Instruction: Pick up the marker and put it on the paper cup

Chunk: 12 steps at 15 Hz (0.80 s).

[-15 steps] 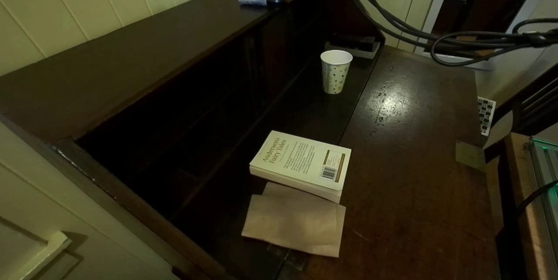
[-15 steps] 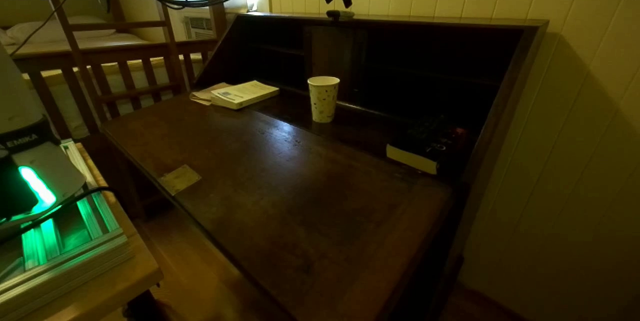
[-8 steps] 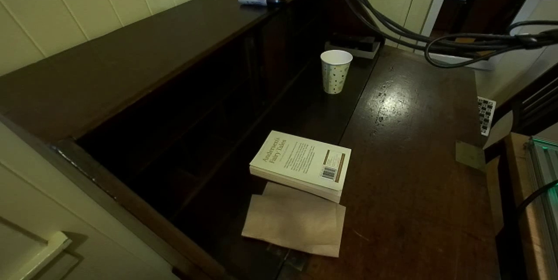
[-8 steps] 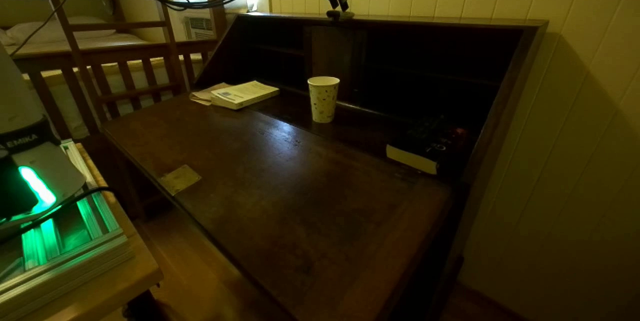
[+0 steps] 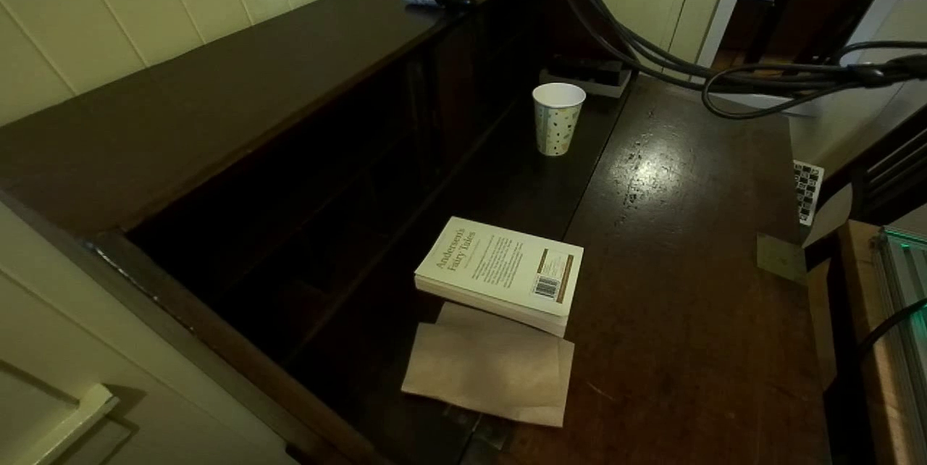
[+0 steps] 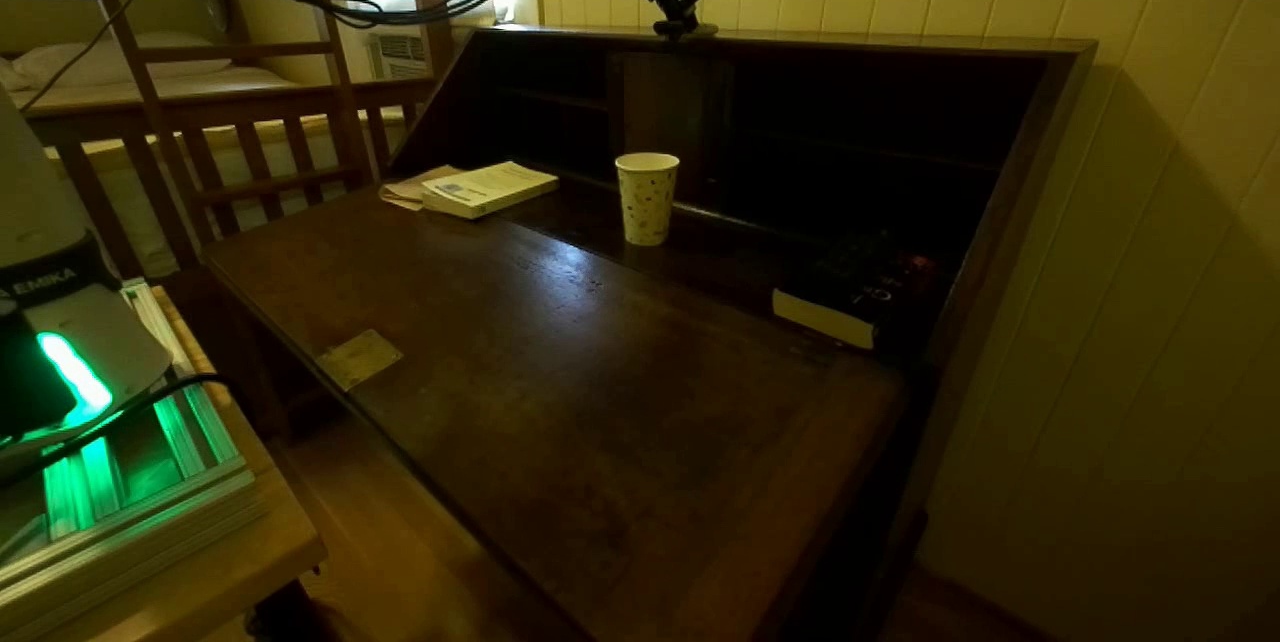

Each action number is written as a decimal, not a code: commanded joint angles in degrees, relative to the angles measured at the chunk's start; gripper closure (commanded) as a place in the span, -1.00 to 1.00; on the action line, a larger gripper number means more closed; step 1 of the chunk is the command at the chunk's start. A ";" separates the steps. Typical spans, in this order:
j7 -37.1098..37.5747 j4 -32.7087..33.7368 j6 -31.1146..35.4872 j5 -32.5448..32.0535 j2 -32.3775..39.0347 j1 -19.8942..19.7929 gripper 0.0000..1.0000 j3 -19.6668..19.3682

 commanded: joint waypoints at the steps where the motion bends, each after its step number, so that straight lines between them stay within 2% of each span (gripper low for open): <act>1: 2.14 1.78 -0.82 -1.99 1.35 -0.17 0.88 -0.19; 2: 2.61 1.85 -1.32 -2.23 1.29 -0.10 0.98 -0.38; 3: 3.11 1.98 -1.67 -2.52 1.32 -0.05 0.90 -0.61; 5: 8.56 1.24 -2.26 -6.23 0.62 1.67 0.89 -3.01; 7: 14.91 0.46 -2.94 -11.16 -0.38 3.47 0.89 -5.48; 9: 23.95 -0.81 -2.33 -16.77 -1.49 7.17 0.89 -9.72; 12: 34.54 -1.42 -6.97 -22.36 -3.29 10.69 0.89 -12.42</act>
